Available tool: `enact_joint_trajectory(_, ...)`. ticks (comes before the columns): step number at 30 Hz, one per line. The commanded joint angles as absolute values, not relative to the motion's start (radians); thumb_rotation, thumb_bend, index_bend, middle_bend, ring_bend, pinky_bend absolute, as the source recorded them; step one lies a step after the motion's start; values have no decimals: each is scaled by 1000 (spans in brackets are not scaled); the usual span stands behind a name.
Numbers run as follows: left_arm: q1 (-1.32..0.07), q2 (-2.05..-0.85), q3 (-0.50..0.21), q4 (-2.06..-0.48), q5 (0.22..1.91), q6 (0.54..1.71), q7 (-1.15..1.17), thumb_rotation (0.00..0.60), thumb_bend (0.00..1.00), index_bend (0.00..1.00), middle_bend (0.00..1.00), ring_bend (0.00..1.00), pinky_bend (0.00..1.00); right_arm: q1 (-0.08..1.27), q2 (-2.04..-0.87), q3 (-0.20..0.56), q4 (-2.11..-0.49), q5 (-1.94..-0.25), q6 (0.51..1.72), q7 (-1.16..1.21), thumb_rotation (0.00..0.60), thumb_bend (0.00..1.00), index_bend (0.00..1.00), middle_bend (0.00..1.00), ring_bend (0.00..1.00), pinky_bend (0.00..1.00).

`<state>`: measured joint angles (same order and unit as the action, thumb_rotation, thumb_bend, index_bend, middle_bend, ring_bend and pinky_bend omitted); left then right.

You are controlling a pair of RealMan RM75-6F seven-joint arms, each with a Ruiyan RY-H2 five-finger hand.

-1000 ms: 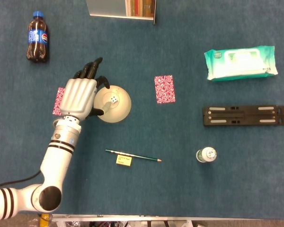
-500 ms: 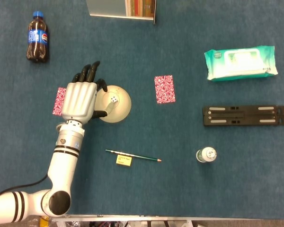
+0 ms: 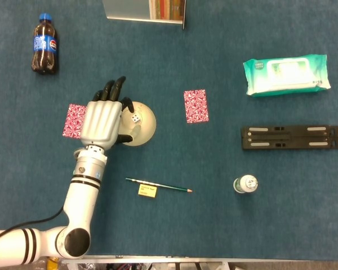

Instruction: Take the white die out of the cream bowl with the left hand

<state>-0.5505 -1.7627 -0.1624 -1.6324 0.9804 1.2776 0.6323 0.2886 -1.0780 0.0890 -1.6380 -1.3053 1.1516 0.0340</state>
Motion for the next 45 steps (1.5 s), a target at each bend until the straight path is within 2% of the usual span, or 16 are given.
enact_joint_trajectory(1, -555, -1773, -164, -1629, 980, 1277, 639, 459, 269, 431, 55, 54, 192, 286, -1077, 88, -1638, -1307, 1154, 36, 600, 0, 301, 291, 215, 251)
enact_joint_trajectory(14, -567, -1798, -182, -1594, 964, 1267, 648, 489, 270, 431, 58, 54, 192, 275, -1068, 86, -1633, -1304, 1155, 54, 600, 0, 301, 291, 215, 251)
enact_joint_trajectory(32, -565, -1790, -188, -1590, 941, 1270, 660, 489, 269, 433, 58, 55, 193, 275, -1077, 84, -1626, -1305, 1146, 57, 600, 0, 301, 291, 215, 250)
enact_joint_trajectory(45, -560, -1792, -182, -1588, 947, 1276, 651, 497, 269, 487, 65, 55, 196, 270, -1079, 82, -1619, -1306, 1146, 65, 600, 0, 301, 291, 214, 251)
